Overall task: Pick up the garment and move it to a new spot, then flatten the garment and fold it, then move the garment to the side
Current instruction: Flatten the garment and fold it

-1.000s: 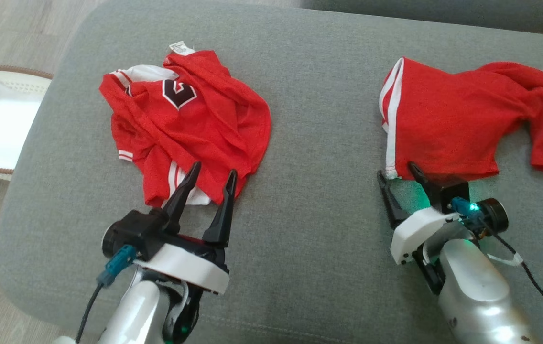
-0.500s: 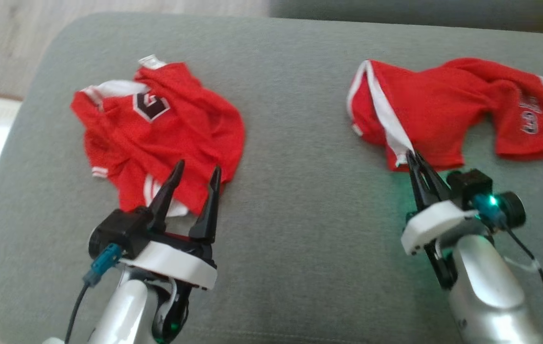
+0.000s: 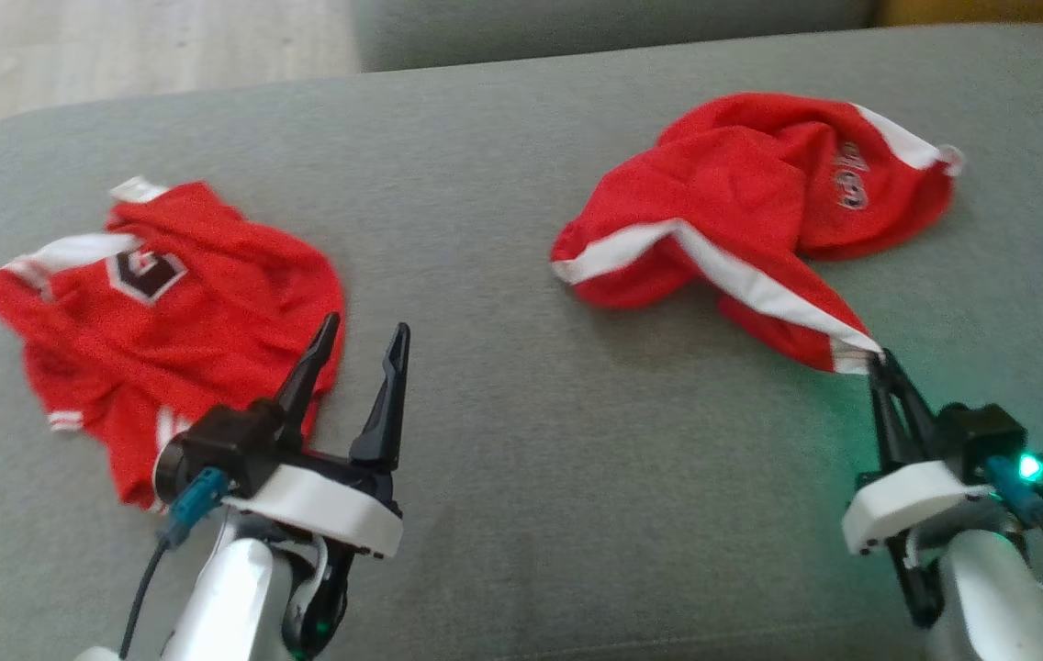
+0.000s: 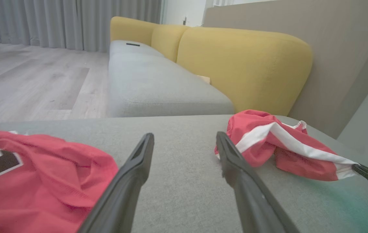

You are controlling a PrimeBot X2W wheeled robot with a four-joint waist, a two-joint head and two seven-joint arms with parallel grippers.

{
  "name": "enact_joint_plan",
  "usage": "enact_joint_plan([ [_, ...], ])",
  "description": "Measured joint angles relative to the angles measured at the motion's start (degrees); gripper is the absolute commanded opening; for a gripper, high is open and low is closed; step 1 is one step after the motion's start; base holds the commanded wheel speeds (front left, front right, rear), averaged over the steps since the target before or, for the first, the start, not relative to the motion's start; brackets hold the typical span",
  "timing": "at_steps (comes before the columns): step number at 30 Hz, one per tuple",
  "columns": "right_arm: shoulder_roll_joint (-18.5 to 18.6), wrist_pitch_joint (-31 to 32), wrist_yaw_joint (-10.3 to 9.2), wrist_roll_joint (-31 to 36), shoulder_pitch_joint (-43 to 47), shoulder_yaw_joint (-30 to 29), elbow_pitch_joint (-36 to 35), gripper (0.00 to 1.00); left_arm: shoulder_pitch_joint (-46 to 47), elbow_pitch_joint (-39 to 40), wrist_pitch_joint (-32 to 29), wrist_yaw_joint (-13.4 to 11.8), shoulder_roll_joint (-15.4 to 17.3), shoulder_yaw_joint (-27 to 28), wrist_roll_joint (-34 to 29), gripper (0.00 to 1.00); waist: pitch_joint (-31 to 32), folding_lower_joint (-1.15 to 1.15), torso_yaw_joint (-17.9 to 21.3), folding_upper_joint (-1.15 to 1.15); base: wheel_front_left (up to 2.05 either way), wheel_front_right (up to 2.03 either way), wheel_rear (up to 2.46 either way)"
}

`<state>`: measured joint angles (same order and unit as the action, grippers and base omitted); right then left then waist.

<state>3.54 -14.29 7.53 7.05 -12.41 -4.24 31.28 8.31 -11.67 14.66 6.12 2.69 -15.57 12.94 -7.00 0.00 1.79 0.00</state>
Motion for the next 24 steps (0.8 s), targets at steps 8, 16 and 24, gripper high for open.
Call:
enact_joint_plan([
  [8,0.9,2.7,0.01,4.1,1.4,-6.0,-4.3,0.00,2.3,-3.1,0.0,1.0,0.0,-2.9,-1.5,1.00,-2.1,0.00,5.2,0.00,0.00,0.00,0.00],
  [16,0.0,3.8,0.01,6.6,1.4,-8.9,-6.6,0.00,6.8,-8.6,0.0,1.0,0.5,-12.5,1.1,1.00,-4.0,0.00,8.2,0.00,0.00,0.00,0.00],
  [24,-0.8,4.2,0.01,7.1,0.7,-8.5,-6.6,0.00,15.9,-19.7,0.0,1.0,1.1,-15.2,2.5,1.00,-6.0,0.00,10.9,0.00,0.00,0.00,0.00],
])
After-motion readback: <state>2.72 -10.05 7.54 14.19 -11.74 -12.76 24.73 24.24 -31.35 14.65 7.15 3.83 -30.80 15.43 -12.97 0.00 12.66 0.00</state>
